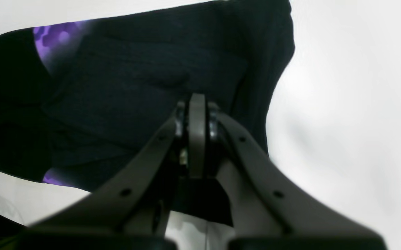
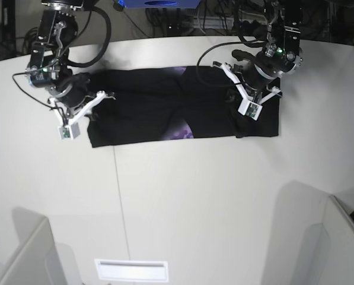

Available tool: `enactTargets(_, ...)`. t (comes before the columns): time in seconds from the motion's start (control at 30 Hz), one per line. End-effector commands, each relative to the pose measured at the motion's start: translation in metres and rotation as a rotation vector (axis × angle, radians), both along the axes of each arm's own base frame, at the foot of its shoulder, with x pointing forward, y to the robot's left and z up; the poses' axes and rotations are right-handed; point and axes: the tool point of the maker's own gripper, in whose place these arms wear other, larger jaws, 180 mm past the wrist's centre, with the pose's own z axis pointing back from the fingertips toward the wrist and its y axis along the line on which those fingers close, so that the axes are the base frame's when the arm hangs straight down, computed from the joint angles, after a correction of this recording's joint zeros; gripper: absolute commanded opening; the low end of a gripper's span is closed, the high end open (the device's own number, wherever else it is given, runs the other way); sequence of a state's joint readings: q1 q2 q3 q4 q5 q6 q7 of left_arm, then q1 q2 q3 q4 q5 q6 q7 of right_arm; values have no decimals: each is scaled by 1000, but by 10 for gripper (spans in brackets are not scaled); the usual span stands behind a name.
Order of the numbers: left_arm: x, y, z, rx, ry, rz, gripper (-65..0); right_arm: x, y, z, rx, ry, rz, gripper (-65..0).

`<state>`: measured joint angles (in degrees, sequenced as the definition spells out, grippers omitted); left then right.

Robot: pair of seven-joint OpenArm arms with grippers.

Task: Fold the T-shirt properly
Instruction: 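Fold the strip end with the left gripper toward the right gripper, then release the strip and raise the left gripper away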

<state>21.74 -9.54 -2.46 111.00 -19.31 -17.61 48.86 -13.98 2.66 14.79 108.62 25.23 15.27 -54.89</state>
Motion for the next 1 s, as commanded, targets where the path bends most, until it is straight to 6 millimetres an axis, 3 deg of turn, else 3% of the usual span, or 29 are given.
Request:
enactTargets(0.0,7,-1,10,-13,-39,4,-650,9,-1,11,3,-48,-4,-650)
enactTargets(0.8,6,-1,8,-12,-33,5,-650,7,-1,9,2,-41,-3,-650)
enactTargets(0.83,6,-1,8,-12,-33,5,-632,7,-1,9,2,-39,-3,-650)
enactTargets(0.97,7,-1,8,-12,-36,5,-423,7,-1,9,2,-39,-3,-650)
